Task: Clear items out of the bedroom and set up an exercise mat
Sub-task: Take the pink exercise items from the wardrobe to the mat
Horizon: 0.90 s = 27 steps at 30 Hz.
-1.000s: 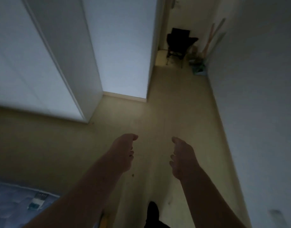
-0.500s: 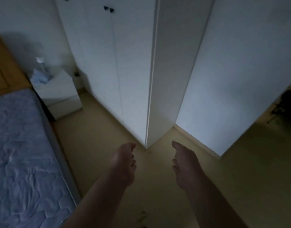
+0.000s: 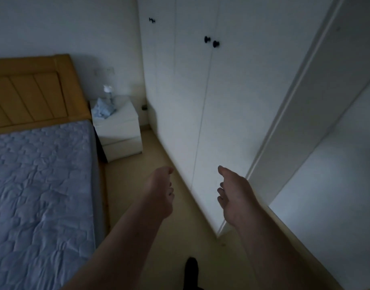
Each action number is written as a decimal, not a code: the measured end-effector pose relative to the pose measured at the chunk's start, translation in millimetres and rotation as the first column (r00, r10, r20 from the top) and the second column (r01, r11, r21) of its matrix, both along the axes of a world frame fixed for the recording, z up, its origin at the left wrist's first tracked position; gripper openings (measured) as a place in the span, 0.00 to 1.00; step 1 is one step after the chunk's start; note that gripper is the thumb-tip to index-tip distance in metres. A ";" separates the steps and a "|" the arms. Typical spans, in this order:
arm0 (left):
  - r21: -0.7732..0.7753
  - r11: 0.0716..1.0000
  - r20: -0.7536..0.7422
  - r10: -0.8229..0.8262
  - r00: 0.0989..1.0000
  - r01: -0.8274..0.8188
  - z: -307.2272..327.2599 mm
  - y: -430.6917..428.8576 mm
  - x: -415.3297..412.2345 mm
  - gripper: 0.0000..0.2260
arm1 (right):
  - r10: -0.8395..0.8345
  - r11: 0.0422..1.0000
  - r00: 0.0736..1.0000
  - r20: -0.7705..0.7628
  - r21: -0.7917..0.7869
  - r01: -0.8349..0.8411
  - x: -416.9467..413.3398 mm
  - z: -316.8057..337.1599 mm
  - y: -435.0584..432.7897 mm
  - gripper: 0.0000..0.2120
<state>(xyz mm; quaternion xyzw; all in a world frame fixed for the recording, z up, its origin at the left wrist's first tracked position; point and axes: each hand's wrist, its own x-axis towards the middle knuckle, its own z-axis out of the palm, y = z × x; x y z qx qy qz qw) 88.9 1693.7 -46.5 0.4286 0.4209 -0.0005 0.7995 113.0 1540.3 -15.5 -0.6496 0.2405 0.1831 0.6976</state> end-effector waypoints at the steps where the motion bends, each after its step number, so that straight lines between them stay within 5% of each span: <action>1: -0.001 1.000 0.008 0.004 1.000 -0.004 4.1 12.0 21.7 0.06 | 0.004 1.000 1.000 0.009 0.003 -0.004 22.5 1.2 10.9 0.21; 7: 0.048 0.998 0.065 0.037 0.997 -0.040 52.3 83.5 164.4 0.05 | 0.014 0.997 0.993 0.115 0.077 -0.023 172.4 35.0 89.3 0.17; 15: 0.170 0.981 0.302 0.037 0.952 -0.092 133.8 149.4 302.6 0.06 | 0.103 0.995 0.892 0.441 -0.046 -0.092 314.6 101.5 170.8 0.20; 23: 0.345 0.928 0.521 -0.312 0.795 0.138 170.6 180.1 428.8 0.03 | -0.075 0.958 0.761 0.644 -0.165 0.234 392.7 140.8 210.7 0.11; 27: 0.552 0.800 0.551 -0.561 0.618 0.236 176.4 198.0 484.8 0.06 | -0.078 0.859 0.597 0.798 -0.251 0.447 408.7 153.5 234.5 0.24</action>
